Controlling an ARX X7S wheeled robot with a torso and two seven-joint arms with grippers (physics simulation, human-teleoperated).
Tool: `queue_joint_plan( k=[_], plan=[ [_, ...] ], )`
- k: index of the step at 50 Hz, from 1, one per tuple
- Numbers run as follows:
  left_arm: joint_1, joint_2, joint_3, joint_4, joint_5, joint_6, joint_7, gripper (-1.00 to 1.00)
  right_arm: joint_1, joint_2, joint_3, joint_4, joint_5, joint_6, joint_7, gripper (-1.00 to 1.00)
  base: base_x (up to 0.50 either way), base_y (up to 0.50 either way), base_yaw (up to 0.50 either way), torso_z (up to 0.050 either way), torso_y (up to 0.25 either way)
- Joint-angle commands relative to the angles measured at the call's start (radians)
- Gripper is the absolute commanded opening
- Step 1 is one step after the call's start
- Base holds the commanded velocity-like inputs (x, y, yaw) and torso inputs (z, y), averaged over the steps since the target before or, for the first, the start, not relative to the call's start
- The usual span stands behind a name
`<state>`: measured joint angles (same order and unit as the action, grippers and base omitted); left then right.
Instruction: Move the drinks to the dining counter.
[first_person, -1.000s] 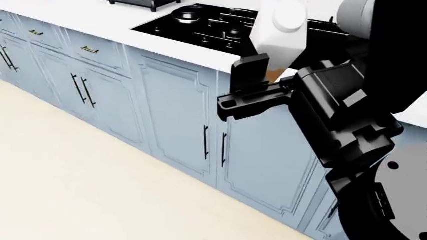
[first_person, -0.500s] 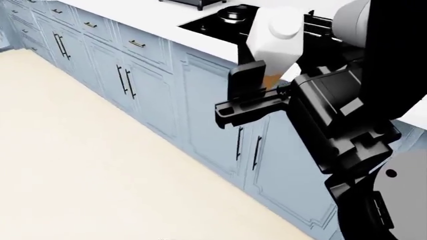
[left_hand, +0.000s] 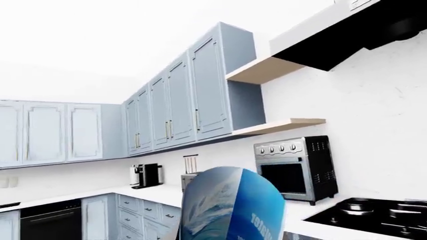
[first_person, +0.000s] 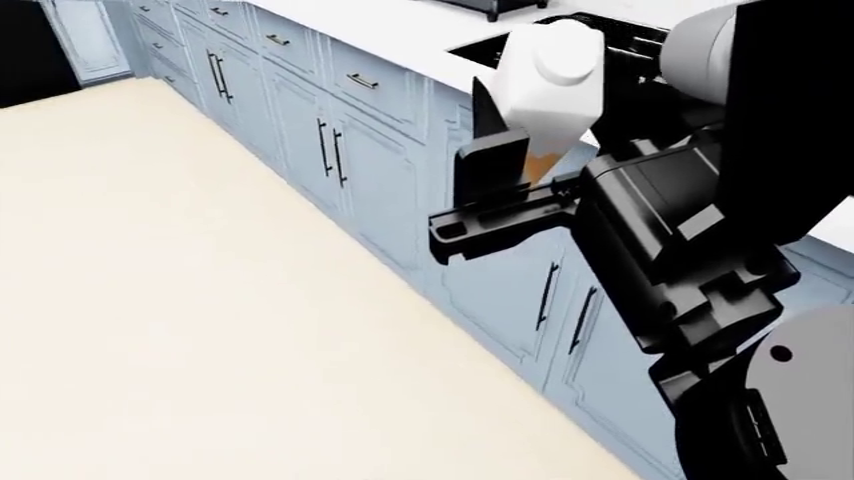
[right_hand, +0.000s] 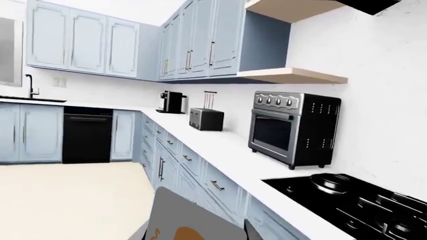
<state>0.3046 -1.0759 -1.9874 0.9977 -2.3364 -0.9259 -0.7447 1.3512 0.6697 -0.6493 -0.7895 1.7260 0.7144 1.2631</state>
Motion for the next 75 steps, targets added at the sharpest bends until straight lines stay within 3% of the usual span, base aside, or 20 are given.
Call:
queue_joint_plan(
  k=[1,75],
  plan=[
    [-0.015,-0.004,-0.003,-0.006,0.001,0.000,-0.009,-1.00,0.005,-0.001,0.010,0.001,-0.011,0.008,-0.007,-1.00,0.00,0.00,0.50,0.000,0.000],
    [-0.067,-0.008,0.050,-0.002,-0.002,-0.027,-0.021,-1.00,-0.021,0.019,-0.002,-0.010,-0.015,-0.005,-0.022,-1.00,0.00,0.00,0.50,0.000,0.001]
  ],
)
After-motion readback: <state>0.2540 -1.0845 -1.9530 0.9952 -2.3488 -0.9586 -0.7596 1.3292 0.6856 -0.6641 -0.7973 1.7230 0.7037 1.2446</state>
